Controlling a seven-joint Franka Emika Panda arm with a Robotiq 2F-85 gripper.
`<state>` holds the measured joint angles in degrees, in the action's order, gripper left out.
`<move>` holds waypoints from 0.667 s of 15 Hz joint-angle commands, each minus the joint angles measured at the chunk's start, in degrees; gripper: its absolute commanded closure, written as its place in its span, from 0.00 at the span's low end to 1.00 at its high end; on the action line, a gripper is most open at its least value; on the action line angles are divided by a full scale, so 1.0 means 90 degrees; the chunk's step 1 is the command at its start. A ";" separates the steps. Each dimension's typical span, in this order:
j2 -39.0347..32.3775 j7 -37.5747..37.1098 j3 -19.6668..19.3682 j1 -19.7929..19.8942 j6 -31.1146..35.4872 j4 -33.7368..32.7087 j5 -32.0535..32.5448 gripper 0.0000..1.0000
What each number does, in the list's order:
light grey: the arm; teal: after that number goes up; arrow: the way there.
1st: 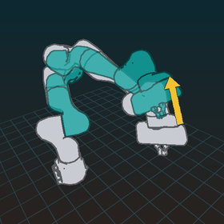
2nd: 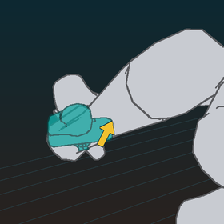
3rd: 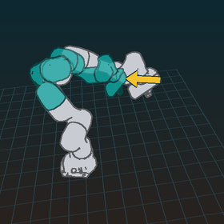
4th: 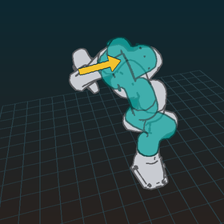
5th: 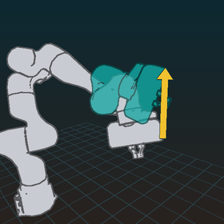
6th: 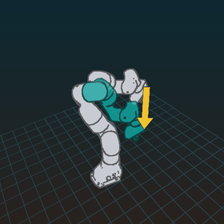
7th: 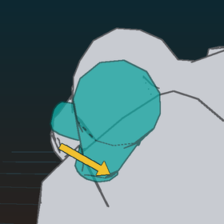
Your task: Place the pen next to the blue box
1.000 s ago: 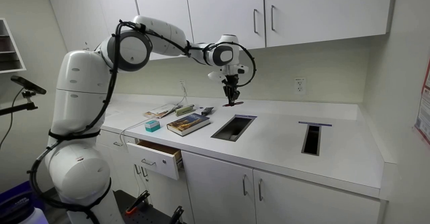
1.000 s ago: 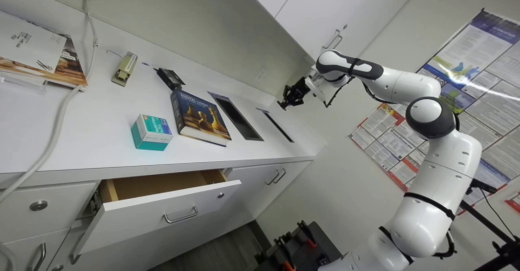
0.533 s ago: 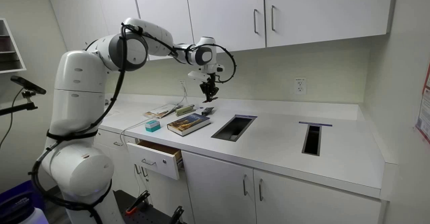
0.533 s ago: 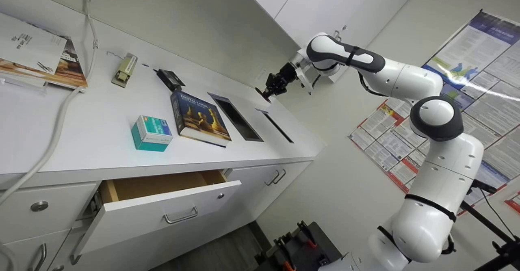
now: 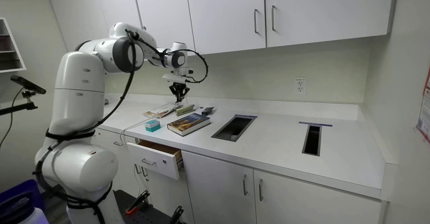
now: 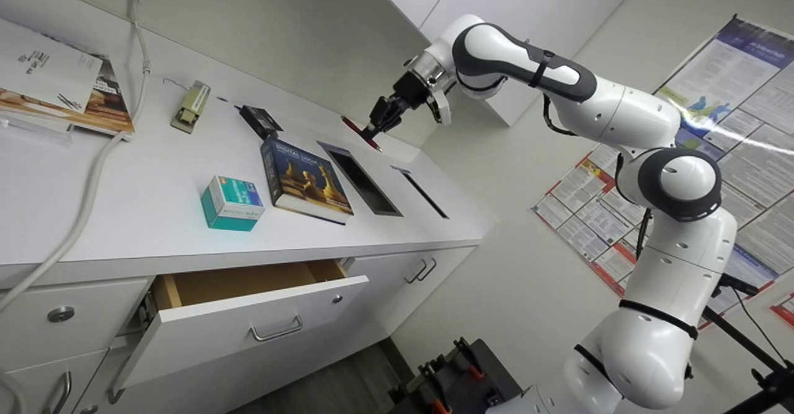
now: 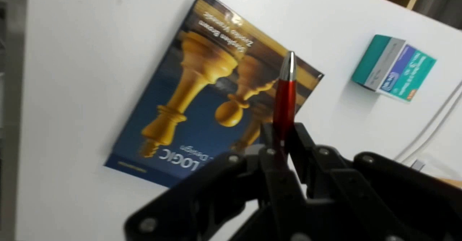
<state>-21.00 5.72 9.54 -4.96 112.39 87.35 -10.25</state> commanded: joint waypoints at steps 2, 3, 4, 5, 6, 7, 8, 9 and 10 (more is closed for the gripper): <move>-0.0136 0.0132 0.0090 -0.0252 -0.0030 -0.0151 -0.0013 0.85; -0.0156 0.0105 0.0087 -0.0293 -0.0028 -0.0150 -0.0005 0.85; -0.0162 0.0104 0.0076 -0.0291 -0.0027 -0.0148 -0.0004 0.85; -0.0159 0.0109 0.0050 -0.0252 -0.0027 -0.0148 -0.0004 0.85; -0.0159 0.0116 0.0033 -0.0210 -0.0026 -0.0148 -0.0006 0.85; -0.0159 0.0116 0.0024 -0.0194 -0.0026 -0.0147 -0.0007 0.96; -0.0278 0.0283 0.0083 -0.0249 0.0087 -0.0248 0.0022 0.96; -0.0424 0.0428 0.0158 -0.0344 0.0250 -0.0400 0.0046 0.96; -0.0532 0.0527 0.0202 -0.0444 0.0406 -0.0500 0.0128 0.96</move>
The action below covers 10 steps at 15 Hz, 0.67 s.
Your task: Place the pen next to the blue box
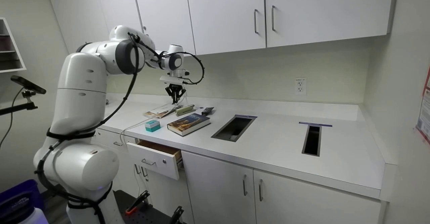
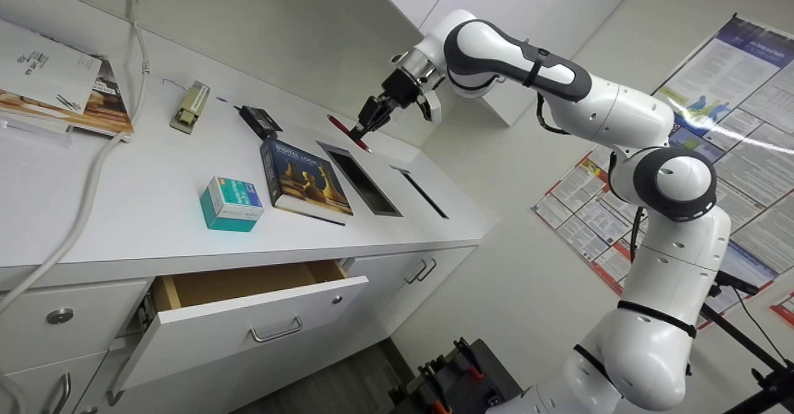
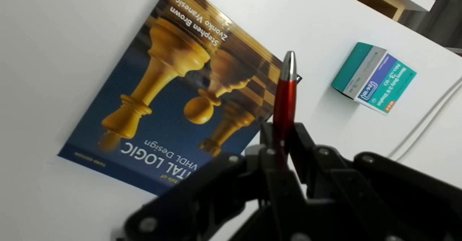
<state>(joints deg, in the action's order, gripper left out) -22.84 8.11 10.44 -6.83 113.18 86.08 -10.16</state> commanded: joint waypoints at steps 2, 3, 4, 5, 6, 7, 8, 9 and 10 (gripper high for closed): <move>-0.0608 0.0434 0.0176 -0.0453 0.0648 -0.0604 0.0360 0.96; -0.0753 0.0396 0.0178 -0.0581 0.0818 -0.0710 0.0506 0.96; -0.0943 0.0391 0.0189 -0.0705 0.0949 -0.0863 0.0628 0.96; -0.1101 0.0376 0.0191 -0.0820 0.1068 -0.0972 0.0754 0.96; -0.1286 0.0375 0.0185 -0.0939 0.1197 -0.1072 0.0903 0.96; -0.1447 0.0425 0.0183 -0.1027 0.1332 -0.1149 0.1031 0.96; -0.1628 0.0476 0.0192 -0.1097 0.1466 -0.1227 0.1143 0.96; -0.1802 0.0519 0.0186 -0.1162 0.1568 -0.1304 0.1258 0.96; -0.1971 0.0570 0.0221 -0.1186 0.1652 -0.1375 0.1292 0.96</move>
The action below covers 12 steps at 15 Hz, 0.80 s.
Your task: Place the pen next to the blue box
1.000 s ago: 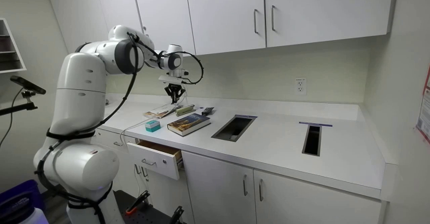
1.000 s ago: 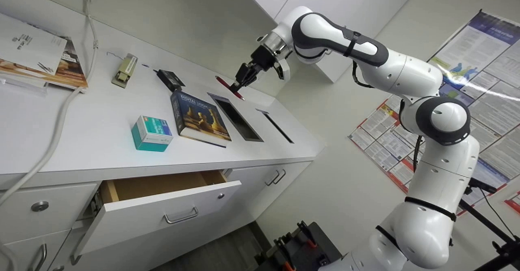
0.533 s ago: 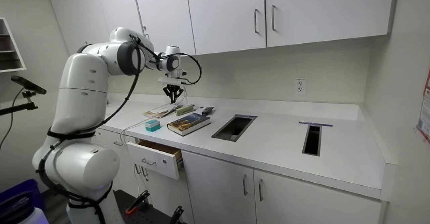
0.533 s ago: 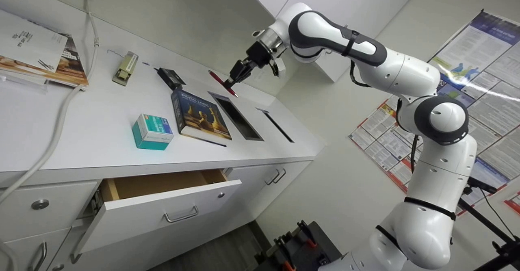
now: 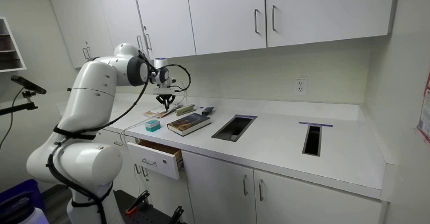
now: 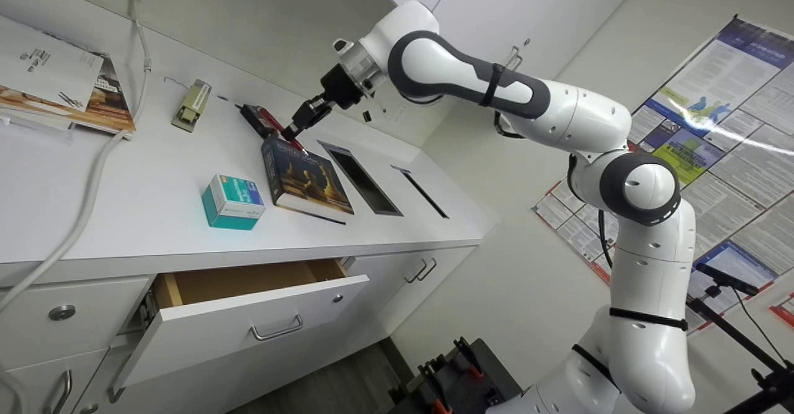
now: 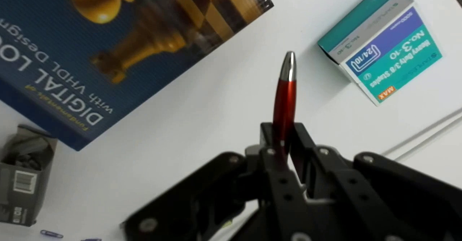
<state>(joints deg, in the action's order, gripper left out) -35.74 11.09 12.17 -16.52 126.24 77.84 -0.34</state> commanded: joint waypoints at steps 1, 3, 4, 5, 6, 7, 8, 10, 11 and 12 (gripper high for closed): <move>-0.0692 0.0293 0.0052 -0.0139 0.0279 -0.0522 0.0235 0.96; -0.1017 0.0445 0.0109 -0.0182 0.0304 -0.0735 0.0256 0.96; -0.1154 0.0492 0.0115 -0.0214 0.0291 -0.0846 0.0274 0.96; -0.1273 0.0530 0.0120 -0.0241 0.0268 -0.0961 0.0299 0.96; -0.1371 0.0565 0.0121 -0.0262 0.0236 -0.1063 0.0316 0.96; -0.1454 0.0583 0.0118 -0.0286 0.0216 -0.1154 0.0334 0.96; -0.1529 0.0645 0.0121 -0.0301 0.0179 -0.1247 0.0351 0.96; -0.1643 0.0692 0.0127 -0.0331 0.0091 -0.1404 0.0370 0.96; -0.1681 0.0740 0.0134 -0.0346 0.0064 -0.1476 0.0373 0.60; -0.1698 0.0772 0.0134 -0.0363 0.0060 -0.1525 0.0378 0.60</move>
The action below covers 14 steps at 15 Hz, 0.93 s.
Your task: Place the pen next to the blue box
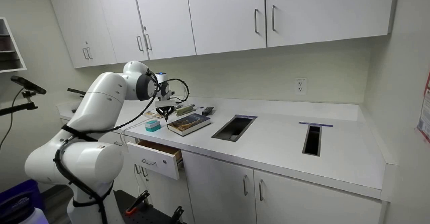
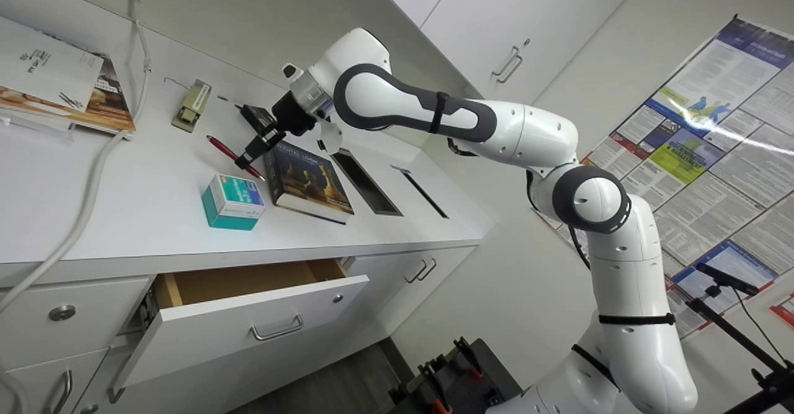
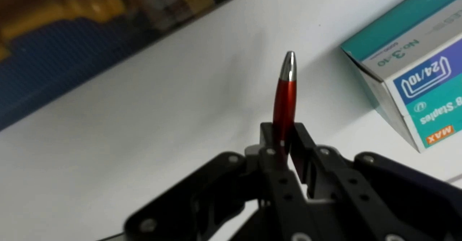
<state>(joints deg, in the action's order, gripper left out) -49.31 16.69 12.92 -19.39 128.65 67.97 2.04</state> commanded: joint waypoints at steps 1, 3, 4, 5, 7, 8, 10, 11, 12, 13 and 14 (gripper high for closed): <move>-0.0149 0.0191 0.0033 -0.0060 -0.0189 -0.0408 0.0062 0.53; -0.0062 0.0309 0.0088 -0.0051 -0.0243 -0.0436 0.0009 0.38; 0.0046 0.0374 0.0120 -0.0046 -0.0308 -0.0415 -0.0001 0.31; 0.0189 0.0487 0.0187 -0.0014 -0.0393 -0.0368 -0.0032 0.22; 0.0437 0.0727 0.0322 0.0069 -0.0637 -0.0305 -0.0078 0.08; 0.0598 0.0811 0.0366 0.0109 -0.0787 -0.0249 -0.0085 0.01; 0.0870 0.0940 0.0426 0.0179 -0.1143 -0.0210 -0.0091 0.00; 0.0966 0.1022 0.0467 0.0224 -0.1387 -0.0241 -0.0114 0.00; 0.1058 0.1082 0.0488 0.0262 -0.1659 -0.0269 -0.0142 0.00; 0.1129 0.1119 0.0485 0.0282 -0.1901 -0.0301 -0.0145 0.00; 0.1197 0.1163 0.0501 0.0310 -0.2119 -0.0321 -0.0168 0.00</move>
<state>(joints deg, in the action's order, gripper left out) -41.41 24.93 16.53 -18.01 114.92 64.08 1.56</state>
